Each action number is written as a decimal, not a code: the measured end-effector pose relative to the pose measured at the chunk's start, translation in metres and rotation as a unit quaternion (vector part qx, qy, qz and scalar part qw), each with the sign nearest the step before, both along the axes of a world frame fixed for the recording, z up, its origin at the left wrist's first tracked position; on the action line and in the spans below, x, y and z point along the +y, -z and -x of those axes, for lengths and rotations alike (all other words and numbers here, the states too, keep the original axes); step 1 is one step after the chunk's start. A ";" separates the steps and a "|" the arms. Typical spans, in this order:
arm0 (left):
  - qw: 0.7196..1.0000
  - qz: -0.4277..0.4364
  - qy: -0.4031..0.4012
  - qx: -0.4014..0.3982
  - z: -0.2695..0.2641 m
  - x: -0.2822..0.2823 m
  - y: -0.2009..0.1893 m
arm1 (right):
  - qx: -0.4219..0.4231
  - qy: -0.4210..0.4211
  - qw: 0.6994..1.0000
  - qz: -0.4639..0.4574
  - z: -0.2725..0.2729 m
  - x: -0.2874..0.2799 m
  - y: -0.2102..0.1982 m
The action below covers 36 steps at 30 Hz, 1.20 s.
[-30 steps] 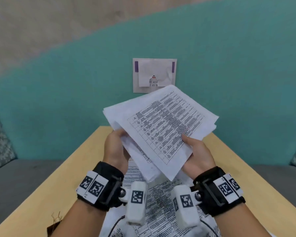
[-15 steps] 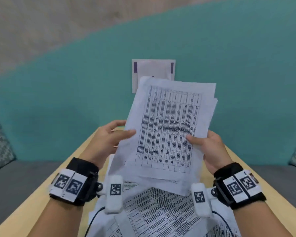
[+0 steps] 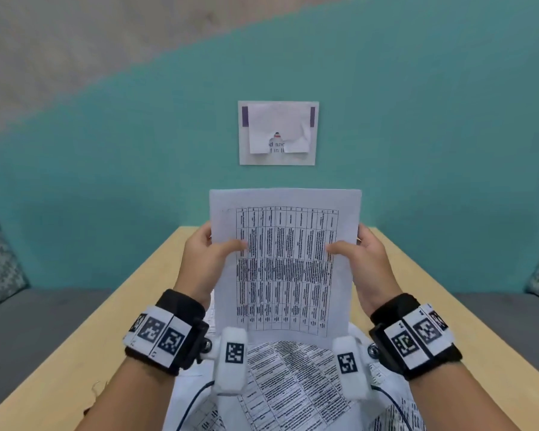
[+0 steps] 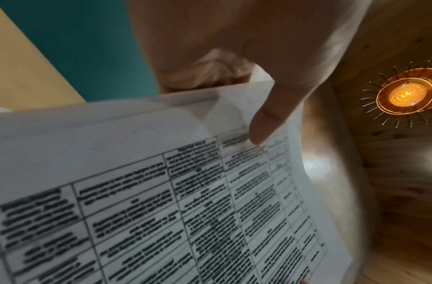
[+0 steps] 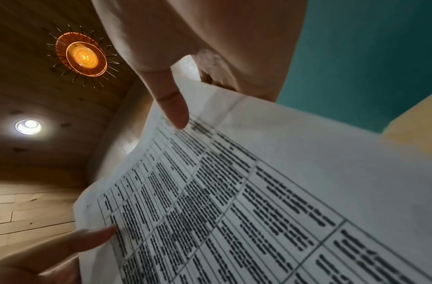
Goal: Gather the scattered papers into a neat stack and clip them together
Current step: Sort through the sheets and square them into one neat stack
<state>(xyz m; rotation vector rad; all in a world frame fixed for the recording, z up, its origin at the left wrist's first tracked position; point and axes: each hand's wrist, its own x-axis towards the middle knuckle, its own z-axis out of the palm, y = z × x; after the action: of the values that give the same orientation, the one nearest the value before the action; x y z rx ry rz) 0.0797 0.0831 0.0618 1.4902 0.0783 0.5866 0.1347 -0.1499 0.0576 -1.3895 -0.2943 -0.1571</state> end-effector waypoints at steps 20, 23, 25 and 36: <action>0.996 -0.001 0.010 0.089 -0.009 -0.009 0.024 | 0.050 0.008 0.998 0.045 -0.009 0.013 0.030; 0.997 -0.018 0.011 0.079 -0.009 -0.007 0.020 | 0.042 0.000 0.998 0.051 -0.009 0.012 0.026; 0.997 -0.028 0.012 0.067 -0.006 -0.003 0.013 | 0.032 0.001 0.998 0.045 -0.008 0.009 0.019; 0.998 -0.005 0.047 0.046 0.039 0.031 0.018 | 0.057 -0.090 0.993 0.043 0.005 0.018 0.009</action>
<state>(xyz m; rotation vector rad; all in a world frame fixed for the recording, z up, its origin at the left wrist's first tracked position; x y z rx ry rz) 0.0407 0.1142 0.0443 1.5211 0.0763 0.4435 0.1293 -0.1316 0.0491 -1.4442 -0.3332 0.0845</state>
